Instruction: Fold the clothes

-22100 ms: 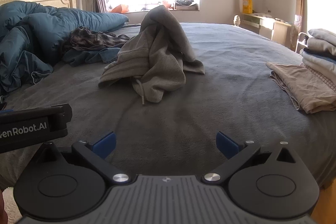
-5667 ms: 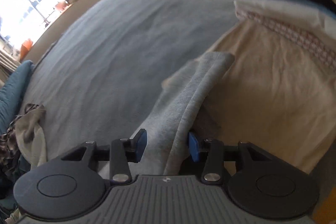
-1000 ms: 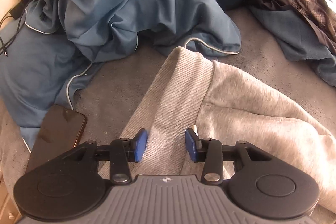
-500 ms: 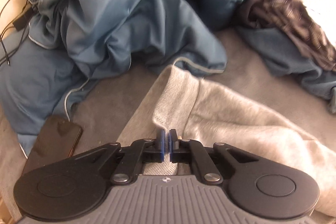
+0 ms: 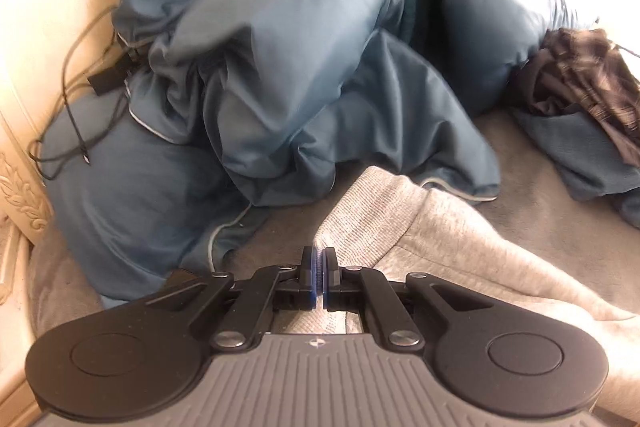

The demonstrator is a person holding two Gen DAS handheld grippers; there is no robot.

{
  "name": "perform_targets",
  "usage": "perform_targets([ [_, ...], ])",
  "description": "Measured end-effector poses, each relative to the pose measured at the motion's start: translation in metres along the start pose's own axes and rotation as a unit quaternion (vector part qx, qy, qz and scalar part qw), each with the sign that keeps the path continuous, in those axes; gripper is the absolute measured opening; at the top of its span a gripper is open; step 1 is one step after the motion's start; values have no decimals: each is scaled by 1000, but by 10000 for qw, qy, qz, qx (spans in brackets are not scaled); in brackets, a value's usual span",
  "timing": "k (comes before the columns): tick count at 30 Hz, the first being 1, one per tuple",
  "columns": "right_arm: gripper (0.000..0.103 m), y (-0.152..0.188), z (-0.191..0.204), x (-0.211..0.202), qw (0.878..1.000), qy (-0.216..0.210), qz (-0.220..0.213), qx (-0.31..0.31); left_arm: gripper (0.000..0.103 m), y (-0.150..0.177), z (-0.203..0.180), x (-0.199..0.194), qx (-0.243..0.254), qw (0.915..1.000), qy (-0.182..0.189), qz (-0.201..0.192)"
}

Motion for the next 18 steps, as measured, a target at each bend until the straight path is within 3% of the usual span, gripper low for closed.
perform_targets([
  [5, 4, 16, -2, 47, 9988, -224, 266, 338, 7, -6, 6, -1, -34, 9999, -139, 65],
  [9, 15, 19, -3, 54, 9970, -459, 259, 575, 9, -9, 11, 1, -111, 9995, -196, 235],
  [10, 17, 17, -6, 50, 9955, -570, 208, 729, 14, -9, 13, 2, -154, 9993, -197, 292],
  [14, 27, 12, -37, 5, 9803, -982, -164, 1705, 35, -14, 25, 7, -633, 9966, -92, 521],
  [18, 34, 28, -76, -80, 9625, -1224, -668, 2326, 34, -16, 33, 14, -1044, 9926, -86, 618],
])
Point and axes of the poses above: each gripper's, at about its wrist camera, not at the fingertips, and x roughly the way its jaws point, z to its left, y to its underside, the point moved 4 cm from there along x, roughly the way its jaws point, and after that the axes turned 15 degrees about -x, right-handed, at the moved point
